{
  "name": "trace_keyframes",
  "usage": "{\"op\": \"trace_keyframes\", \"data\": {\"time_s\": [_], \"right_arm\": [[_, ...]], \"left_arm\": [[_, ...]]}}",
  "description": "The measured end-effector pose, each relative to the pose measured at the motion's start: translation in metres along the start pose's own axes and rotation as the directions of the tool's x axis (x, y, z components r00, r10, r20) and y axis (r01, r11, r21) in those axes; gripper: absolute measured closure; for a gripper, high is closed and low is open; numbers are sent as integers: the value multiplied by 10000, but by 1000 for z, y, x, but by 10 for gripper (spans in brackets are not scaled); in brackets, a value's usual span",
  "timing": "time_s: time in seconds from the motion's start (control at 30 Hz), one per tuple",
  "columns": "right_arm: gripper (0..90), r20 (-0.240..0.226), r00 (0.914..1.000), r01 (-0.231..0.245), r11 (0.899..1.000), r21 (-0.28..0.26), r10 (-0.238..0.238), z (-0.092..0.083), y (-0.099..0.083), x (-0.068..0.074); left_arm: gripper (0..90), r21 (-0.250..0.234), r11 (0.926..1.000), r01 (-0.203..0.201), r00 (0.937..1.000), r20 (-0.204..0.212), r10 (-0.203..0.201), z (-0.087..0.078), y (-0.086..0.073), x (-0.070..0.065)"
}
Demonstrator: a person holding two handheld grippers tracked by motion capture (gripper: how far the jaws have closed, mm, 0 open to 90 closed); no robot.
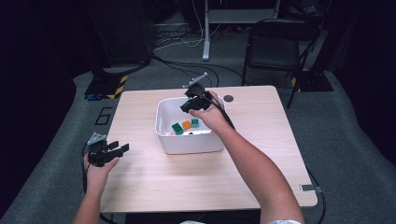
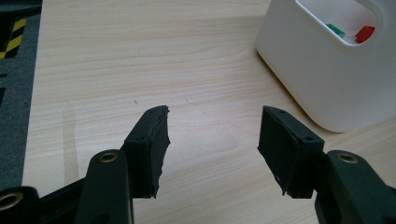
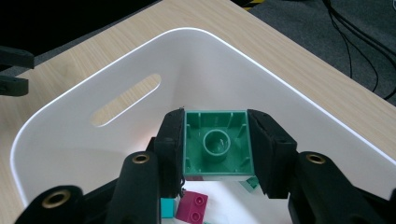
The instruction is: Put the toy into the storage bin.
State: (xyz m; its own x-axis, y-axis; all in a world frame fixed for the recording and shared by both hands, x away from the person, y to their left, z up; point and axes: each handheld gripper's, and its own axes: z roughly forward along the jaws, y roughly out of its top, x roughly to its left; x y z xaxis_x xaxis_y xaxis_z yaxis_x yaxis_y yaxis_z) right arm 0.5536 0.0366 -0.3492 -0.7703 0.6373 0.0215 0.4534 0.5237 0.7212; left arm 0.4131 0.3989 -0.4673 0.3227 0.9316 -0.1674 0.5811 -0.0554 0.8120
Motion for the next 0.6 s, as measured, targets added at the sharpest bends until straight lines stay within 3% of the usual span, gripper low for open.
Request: {"op": "trace_keyframes", "data": {"time_s": [0.3, 0.6], "right_arm": [[580, 81, 9996, -265, 9995, 151, 264, 15, 0, -4], [550, 43, 9994, -353, 9990, 278, 352, 16, 0, -5]], "left_arm": [[379, -99, 9999, -103, 9999, -95, 103, 0, 1, -2], [337, -14, 9999, -111, 9998, -144, 111, 1, 1, -2]]}}
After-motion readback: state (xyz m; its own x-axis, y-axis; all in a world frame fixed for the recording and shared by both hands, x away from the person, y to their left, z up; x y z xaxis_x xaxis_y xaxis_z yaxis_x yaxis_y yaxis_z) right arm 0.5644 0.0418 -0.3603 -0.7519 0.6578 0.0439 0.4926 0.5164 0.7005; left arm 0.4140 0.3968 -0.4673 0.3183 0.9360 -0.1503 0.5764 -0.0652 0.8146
